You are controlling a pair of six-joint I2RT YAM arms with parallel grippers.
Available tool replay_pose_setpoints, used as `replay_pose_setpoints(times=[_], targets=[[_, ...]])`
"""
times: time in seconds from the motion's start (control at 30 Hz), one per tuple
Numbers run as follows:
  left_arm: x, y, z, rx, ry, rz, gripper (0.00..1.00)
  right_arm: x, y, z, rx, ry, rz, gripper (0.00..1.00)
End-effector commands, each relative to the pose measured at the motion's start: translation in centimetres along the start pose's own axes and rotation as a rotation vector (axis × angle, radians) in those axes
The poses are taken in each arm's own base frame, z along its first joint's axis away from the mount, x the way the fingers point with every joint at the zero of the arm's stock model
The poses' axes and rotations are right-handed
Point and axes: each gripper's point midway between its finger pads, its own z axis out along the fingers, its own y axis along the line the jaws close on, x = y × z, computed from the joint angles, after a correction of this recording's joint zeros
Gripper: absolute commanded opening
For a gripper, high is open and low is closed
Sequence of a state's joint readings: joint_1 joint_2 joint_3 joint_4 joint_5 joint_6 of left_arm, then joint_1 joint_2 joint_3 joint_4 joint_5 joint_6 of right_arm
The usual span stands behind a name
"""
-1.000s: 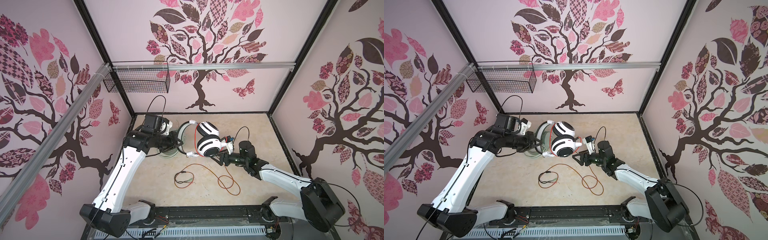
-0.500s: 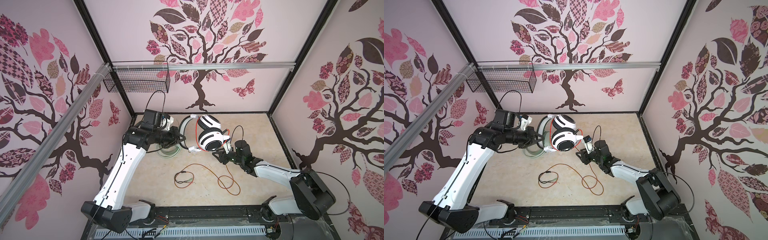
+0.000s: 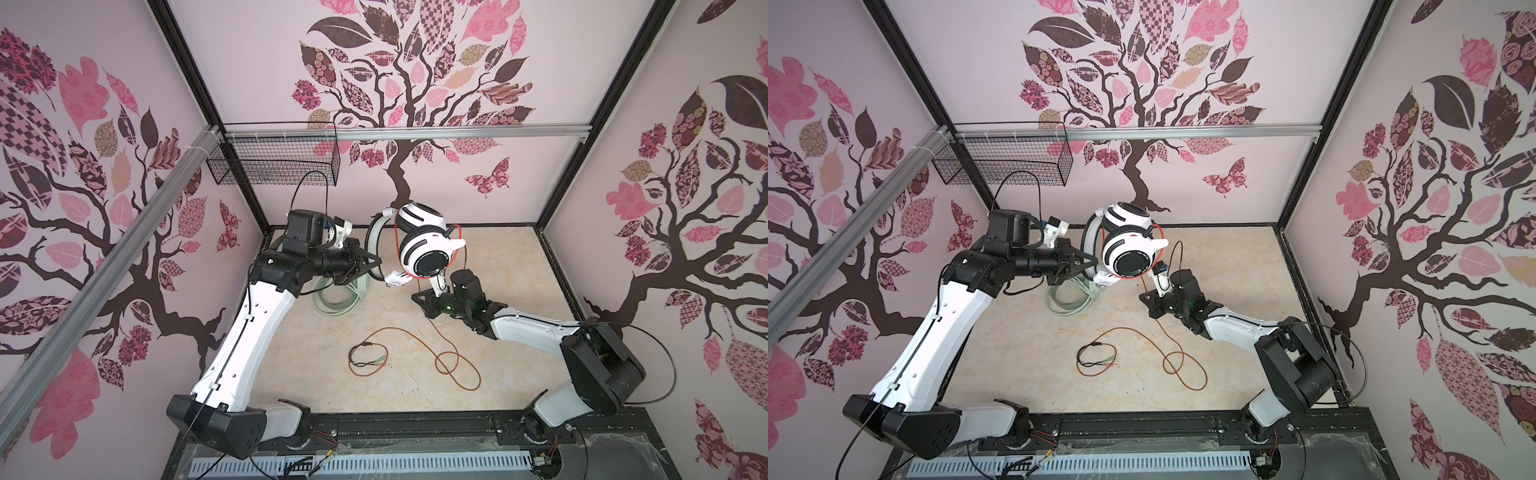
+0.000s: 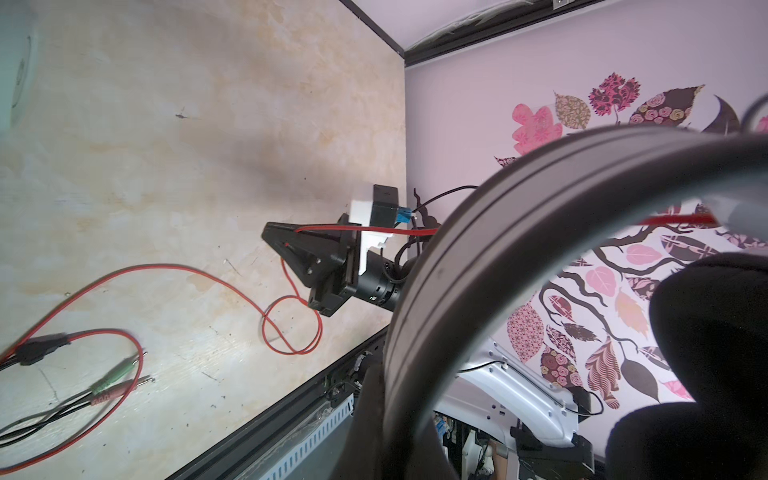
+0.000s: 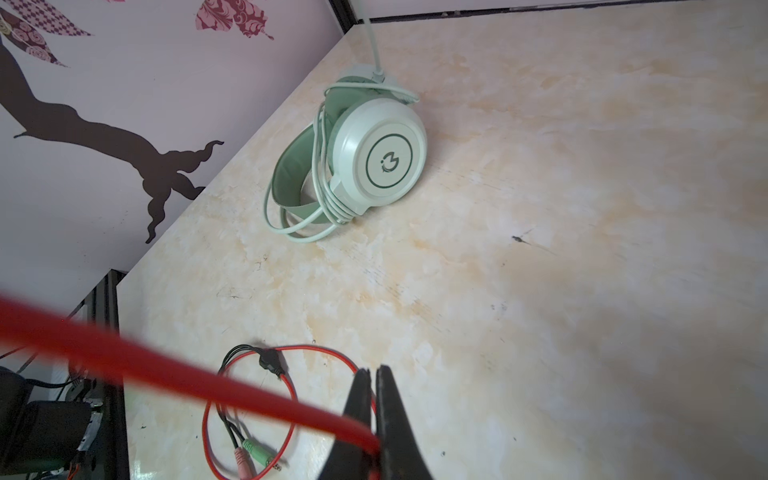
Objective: Wrap the headphones
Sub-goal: 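Grasp the red cable below the headset and draw it down with the right gripper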
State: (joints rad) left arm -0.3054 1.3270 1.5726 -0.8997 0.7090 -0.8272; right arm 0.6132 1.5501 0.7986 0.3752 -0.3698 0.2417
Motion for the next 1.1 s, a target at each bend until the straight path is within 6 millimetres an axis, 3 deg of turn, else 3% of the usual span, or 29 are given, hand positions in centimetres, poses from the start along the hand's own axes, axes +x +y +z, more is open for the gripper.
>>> replay_pose_setpoints(times=[0.0, 0.13, 0.4, 0.53, 0.8, 1.07], targets=[[-1.1, -3.9, -1.5, 0.123, -0.046, 0.066, 0.0, 0.8, 0.4, 0.8, -0.004, 0.034, 0.037, 0.04], [-2.2, -2.3, -2.2, 0.007, -0.136, 0.083, 0.0, 1.4, 1.5, 0.1, -0.033, 0.044, 0.054, 0.04], [-6.0, 5.7, -3.6, -0.395, -0.388, 0.051, 0.0, 3.4, 6.5, -3.0, -0.041, 0.128, -0.029, 0.05], [-7.1, 8.9, -4.4, -0.549, -0.461, 0.026, 0.0, 4.5, 9.1, -5.0, -0.048, 0.141, -0.048, 0.05], [-7.6, 12.1, -5.7, -0.729, -0.506, 0.018, 0.0, 5.3, 12.2, -8.2, -0.068, 0.17, -0.065, 0.05], [-7.3, 13.9, -6.2, -0.815, -0.513, 0.016, 0.0, 5.1, 15.3, -9.3, -0.089, 0.276, -0.172, 0.06]])
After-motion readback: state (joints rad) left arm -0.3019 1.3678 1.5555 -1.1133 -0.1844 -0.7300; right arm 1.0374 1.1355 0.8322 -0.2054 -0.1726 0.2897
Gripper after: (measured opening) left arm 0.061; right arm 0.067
